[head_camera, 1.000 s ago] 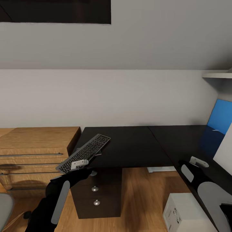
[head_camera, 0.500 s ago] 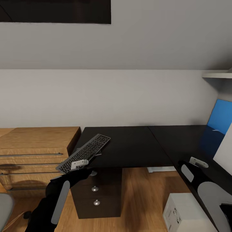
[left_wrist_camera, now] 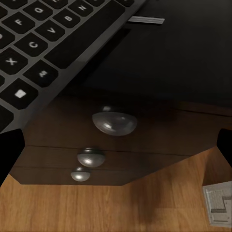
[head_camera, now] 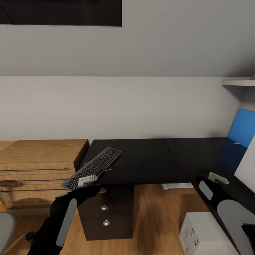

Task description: In the bedroom, organize the workspace by keeping the computer under the desk, ensuring the monitor is on the desk, placing the keyboard on the desk next to the monitor, placing the mouse on the desk next to the keyboard, moving the folder from the swivel chair onto the desk next to the mouse, stacking the notebook on top of the folder with the pen on top of the notebook, and positioning the swivel chair next to the desk.

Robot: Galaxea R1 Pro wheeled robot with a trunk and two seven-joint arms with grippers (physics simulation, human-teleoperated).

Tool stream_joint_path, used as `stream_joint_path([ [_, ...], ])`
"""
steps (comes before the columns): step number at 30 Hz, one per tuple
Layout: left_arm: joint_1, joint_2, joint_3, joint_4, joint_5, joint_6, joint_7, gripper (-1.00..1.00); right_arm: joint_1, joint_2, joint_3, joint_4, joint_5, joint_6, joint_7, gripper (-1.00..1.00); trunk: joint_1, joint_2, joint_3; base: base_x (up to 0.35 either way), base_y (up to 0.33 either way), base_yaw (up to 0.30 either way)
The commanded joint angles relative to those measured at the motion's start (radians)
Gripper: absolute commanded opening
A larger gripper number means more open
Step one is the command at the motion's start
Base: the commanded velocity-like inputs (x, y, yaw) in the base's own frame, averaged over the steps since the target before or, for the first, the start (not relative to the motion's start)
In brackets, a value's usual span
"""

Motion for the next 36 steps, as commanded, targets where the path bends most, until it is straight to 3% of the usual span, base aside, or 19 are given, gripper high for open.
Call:
stream_joint_path([
  [1, -0.001, -0.001, 0.001, -0.001, 0.01, 0.005, 0.007, 1.0, 0.0, 0.001, -0.002, -0.003, -0.006, 0.006, -0.004, -1.0, 0.0, -0.001, -0.001, 0.0, 0.0, 0.0],
  [14, -0.001, -0.001, 0.001, -0.001, 0.01, 0.005, 0.007, 1.0, 0.0, 0.003, -0.002, -0.006, -0.005, 0.001, -0.003, -1.0, 0.0, -0.001, -0.001, 0.0, 0.0, 0.0],
  [27, -0.001, 0.0, 0.001, 0.0, 0.01, 0.005, 0.007, 1.0, 0.0, 0.007, 0.006, -0.013, -0.005, -0.068, -0.002, -1.0, 0.0, -0.001, -0.001, 0.0, 0.0, 0.0],
  [32, -0.001, 0.0, 0.001, 0.0, 0.01, 0.005, 0.007, 1.0, 0.0, 0.009, 0.005, -0.075, -0.005, -0.072, 0.029, -1.0, 0.0, -0.001, -0.001, 0.0, 0.0, 0.0],
  [36, -0.001, 0.0, 0.001, 0.0, 0.01, 0.005, 0.007, 1.0, 0.001, 0.039, 0.005, -0.119, 0.001, -0.073, 0.082, -1.0, 0.0, -0.001, -0.001, 0.0, 0.0, 0.0],
])
